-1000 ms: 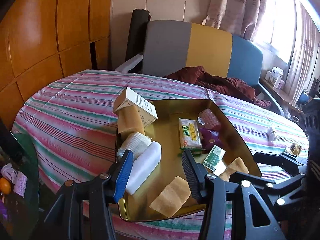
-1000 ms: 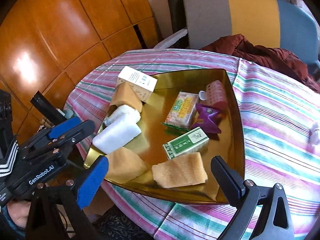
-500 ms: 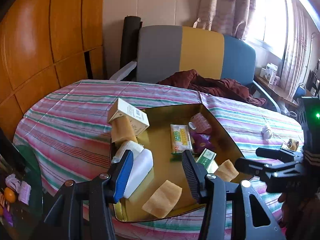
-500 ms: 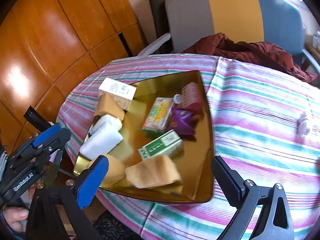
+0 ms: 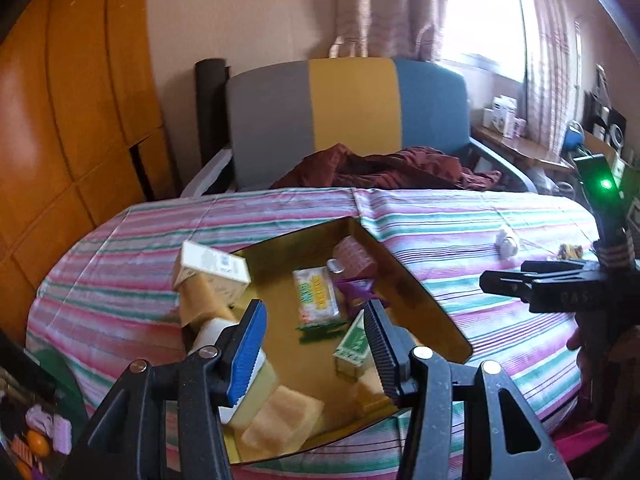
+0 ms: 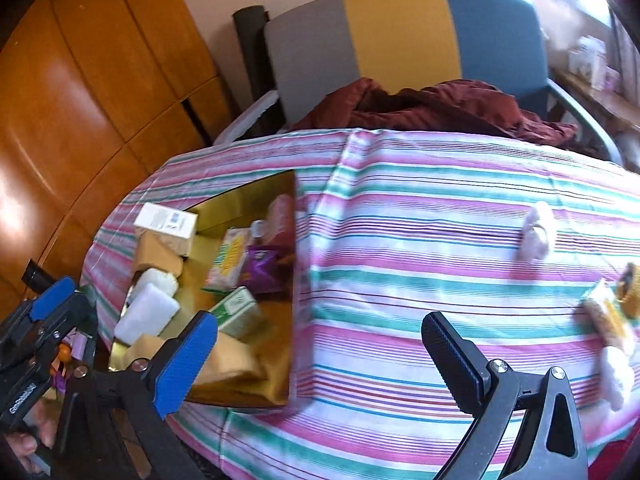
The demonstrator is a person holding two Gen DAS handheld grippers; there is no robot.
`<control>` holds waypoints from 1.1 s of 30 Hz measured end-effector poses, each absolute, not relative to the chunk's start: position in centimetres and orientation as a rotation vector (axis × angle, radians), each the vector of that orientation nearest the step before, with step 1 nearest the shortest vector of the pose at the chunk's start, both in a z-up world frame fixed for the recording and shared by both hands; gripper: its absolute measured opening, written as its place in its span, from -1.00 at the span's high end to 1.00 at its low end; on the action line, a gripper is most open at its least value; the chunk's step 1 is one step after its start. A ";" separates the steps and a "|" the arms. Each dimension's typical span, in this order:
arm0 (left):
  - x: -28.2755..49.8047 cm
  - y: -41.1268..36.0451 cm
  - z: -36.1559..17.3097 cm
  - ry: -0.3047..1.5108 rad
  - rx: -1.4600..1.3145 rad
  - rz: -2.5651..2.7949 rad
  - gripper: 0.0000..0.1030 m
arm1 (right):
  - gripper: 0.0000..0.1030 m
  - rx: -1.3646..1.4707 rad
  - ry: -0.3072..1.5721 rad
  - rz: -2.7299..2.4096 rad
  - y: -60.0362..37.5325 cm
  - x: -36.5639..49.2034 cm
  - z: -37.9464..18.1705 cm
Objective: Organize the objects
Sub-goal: 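Move both tools from the gold tray to the items left on the cloth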
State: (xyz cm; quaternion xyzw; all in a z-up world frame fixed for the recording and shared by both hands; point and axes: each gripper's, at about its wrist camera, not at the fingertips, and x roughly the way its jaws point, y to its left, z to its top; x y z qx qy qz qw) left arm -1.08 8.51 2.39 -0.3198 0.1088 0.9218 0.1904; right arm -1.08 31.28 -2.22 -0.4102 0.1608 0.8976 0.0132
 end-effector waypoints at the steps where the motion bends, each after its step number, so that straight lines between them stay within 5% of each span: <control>1: -1.0 9.0 2.4 0.315 -0.894 2.579 0.01 | -0.99 -1.273 0.500 2.786 31.9 -0.9 -2.2; 24: 0.4 17.8 1.5 0.506 -0.853 2.376 0.01 | -0.99 -1.108 0.547 2.510 48.7 4.6 -0.9; 33: -0.2 21.8 0.7 0.538 -0.890 2.276 0.01 | -0.99 -0.999 0.723 2.290 56.8 7.7 -3.3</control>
